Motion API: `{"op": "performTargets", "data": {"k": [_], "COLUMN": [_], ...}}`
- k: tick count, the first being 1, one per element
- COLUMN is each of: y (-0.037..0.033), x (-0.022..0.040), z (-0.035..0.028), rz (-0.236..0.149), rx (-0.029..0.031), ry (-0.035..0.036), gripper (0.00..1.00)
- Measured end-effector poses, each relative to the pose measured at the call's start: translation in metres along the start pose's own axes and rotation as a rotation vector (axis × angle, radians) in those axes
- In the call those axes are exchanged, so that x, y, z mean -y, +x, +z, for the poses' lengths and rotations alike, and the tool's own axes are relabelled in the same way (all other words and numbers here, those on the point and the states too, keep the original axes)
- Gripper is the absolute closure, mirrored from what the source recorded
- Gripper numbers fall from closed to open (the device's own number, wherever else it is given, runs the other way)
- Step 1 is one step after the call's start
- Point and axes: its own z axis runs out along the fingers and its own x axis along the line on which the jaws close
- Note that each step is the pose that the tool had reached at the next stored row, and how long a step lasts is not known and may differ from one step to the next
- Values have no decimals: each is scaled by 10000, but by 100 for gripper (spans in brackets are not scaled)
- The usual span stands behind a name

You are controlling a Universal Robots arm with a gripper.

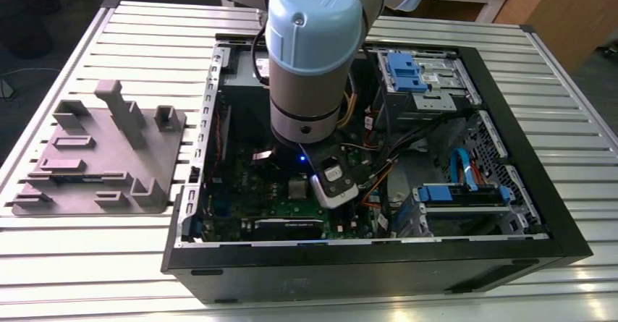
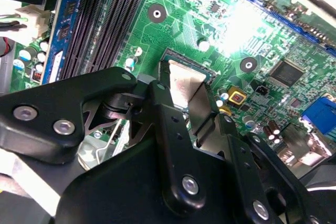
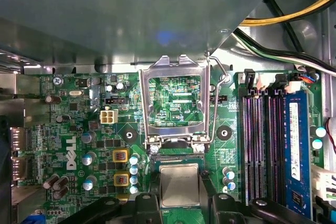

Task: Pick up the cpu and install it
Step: 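Place the cpu into insertion slot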

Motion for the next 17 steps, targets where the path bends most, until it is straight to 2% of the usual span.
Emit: {"op": "performTargets", "data": {"k": [2, 6, 9, 12, 17], "y": [0, 0, 0, 0, 4], "x": [0, -2, 1, 6, 7], "z": [-3, -47, -47, -44, -42], "rz": [0, 2, 44, 260, 292], "rx": [1, 0, 2, 9, 9], "ry": [-1, -1, 0, 2, 3], "gripper": [61, 61, 61, 61, 61]}}
